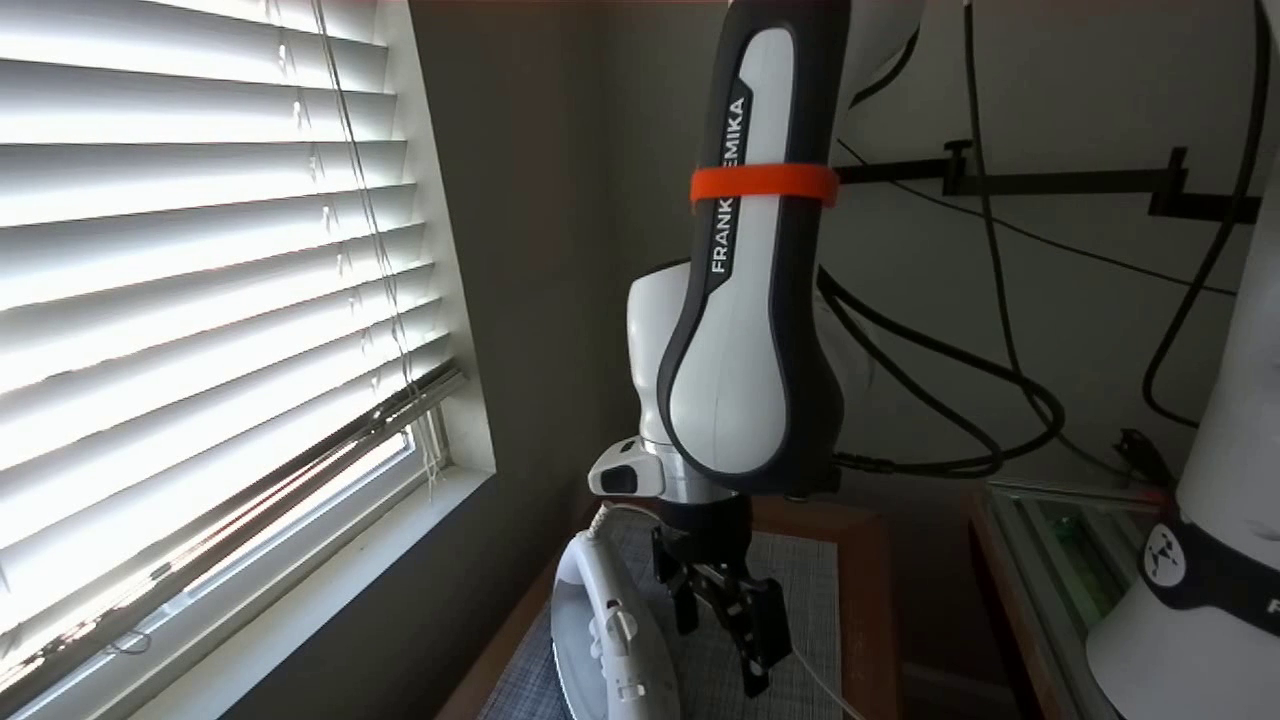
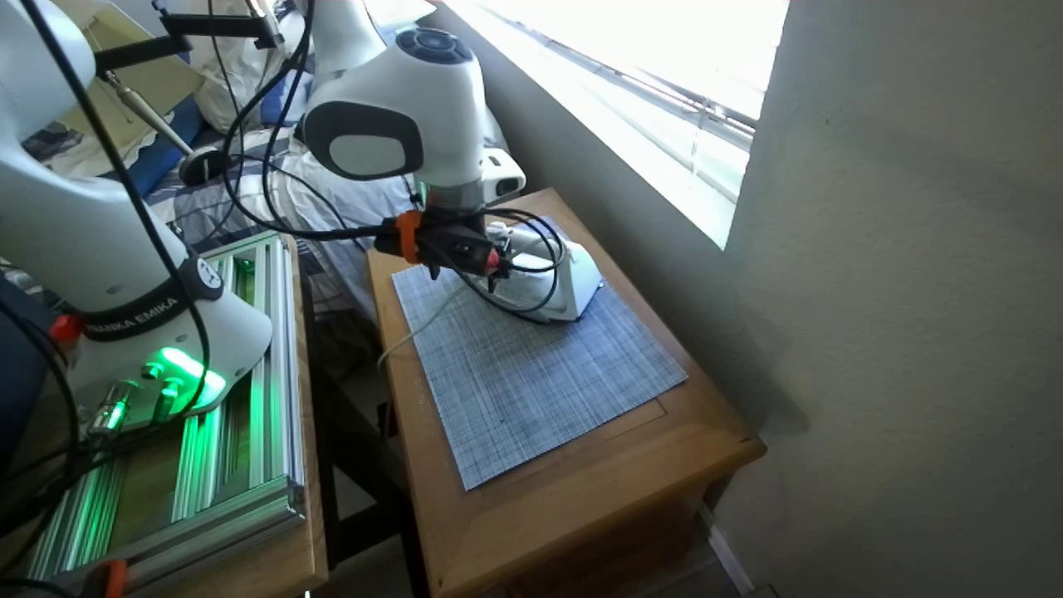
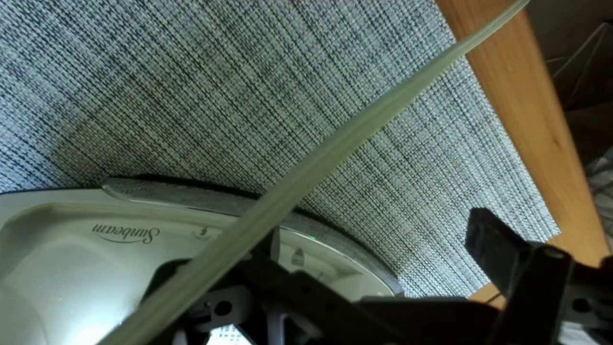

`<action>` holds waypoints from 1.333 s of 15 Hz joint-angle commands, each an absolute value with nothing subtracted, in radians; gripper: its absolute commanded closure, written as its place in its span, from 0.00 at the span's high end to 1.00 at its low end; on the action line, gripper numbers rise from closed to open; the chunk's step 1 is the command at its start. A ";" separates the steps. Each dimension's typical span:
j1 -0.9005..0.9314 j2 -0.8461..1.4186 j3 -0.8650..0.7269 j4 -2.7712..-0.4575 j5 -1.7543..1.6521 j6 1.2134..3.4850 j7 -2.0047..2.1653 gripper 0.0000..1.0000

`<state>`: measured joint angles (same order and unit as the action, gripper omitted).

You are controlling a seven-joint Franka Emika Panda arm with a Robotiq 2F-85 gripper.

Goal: Slightly move the iron

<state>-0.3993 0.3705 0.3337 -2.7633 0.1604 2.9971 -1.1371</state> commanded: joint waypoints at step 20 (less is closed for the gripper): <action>-1.023 0.582 0.708 -2.760 -0.138 3.149 -1.033 0.00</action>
<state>-0.9881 0.5567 0.6860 -2.7616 -0.0893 3.1214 -1.0922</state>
